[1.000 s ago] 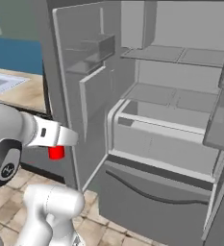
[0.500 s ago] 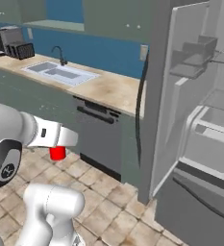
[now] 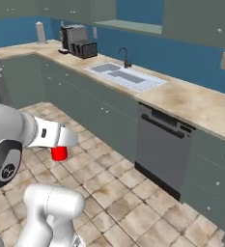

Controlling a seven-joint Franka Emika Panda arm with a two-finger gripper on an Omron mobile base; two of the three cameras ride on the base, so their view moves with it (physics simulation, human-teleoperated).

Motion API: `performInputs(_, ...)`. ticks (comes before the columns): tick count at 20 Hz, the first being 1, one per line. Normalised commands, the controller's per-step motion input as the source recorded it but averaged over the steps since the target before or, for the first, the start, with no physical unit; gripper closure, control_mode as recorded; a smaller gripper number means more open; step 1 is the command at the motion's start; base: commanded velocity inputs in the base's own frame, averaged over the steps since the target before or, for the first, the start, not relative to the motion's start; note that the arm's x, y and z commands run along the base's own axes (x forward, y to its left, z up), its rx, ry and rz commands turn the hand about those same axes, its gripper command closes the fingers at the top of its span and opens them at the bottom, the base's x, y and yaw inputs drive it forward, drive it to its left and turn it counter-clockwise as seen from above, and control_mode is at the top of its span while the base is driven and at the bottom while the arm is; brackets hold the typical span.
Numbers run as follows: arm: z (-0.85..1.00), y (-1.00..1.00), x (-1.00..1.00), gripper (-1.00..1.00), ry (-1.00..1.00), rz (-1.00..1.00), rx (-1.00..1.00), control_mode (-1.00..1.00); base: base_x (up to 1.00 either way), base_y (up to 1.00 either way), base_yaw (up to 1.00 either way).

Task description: Open the fridge, grab two sodas, and place both sodas inside the bowl with ice on the dining counter.

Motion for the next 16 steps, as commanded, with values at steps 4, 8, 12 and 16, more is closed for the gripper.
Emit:
performInputs(4,0.0,0.0,0.0,1.0,0.0,0.0,0.0,1.0,0.0,0.94,0.42)
performInputs(8,0.0,0.0,0.0,1.0,0.0,0.0,0.0,1.0,0.01,0.8,0.47)
performInputs(12,0.0,0.0,0.0,1.0,0.0,0.0,0.0,1.0,0.08,0.6,0.51)
performInputs(16,0.0,0.0,0.0,1.0,0.0,0.0,0.0,1.0,0.14,0.49,0.52)
